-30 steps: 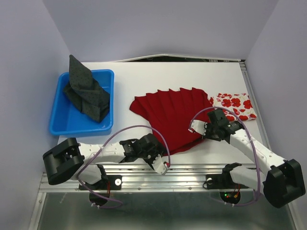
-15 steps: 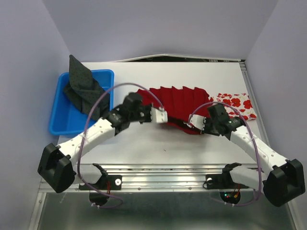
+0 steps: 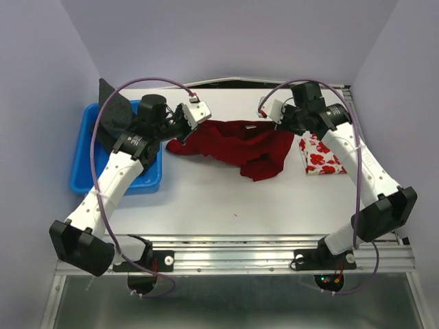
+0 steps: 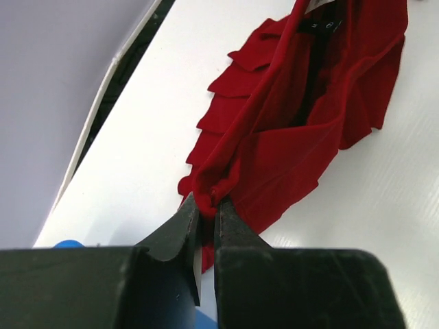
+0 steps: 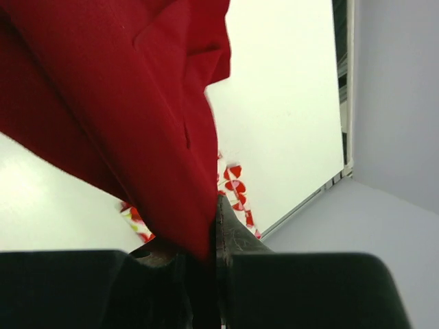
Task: Fold and stack the skirts
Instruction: Flatten the skirt out
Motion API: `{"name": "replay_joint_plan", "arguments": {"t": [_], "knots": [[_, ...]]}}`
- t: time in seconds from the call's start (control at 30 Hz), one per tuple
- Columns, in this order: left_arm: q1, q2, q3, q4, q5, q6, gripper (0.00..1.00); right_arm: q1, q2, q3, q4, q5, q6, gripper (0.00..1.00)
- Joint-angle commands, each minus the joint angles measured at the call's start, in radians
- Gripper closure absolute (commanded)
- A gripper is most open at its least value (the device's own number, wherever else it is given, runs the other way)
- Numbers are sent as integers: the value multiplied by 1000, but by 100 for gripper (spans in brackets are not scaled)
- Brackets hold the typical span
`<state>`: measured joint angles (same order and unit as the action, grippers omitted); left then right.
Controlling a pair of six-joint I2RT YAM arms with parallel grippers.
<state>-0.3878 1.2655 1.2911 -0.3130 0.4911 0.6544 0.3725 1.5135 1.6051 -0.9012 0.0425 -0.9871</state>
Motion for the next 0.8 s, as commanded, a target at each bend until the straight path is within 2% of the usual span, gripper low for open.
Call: {"name": "replay_joint_plan", "arguments": {"t": [0.0,0.23,0.33,0.43,0.57,0.7,0.77], "knots": [[17,-139,39,-40,-2,-32,100,-26,-56,137,-267,37,15,99],[17,-409,14,-239,125,31,100,-26,-248,136,-485,-32,25,99],[17,-477,72,-345,164,-5,100,-26,-392,168,-490,-98,-34,100],[17,-520,138,-385,199,-103,100,-26,-409,251,-487,-116,-55,99],[17,-506,168,-383,184,-147,100,-26,-349,363,-444,-95,-4,99],[17,-425,111,-290,89,-266,100,-26,-280,212,-355,-12,-48,99],[17,-353,85,-243,-4,-314,100,-26,-265,36,-219,43,-71,99]]}}
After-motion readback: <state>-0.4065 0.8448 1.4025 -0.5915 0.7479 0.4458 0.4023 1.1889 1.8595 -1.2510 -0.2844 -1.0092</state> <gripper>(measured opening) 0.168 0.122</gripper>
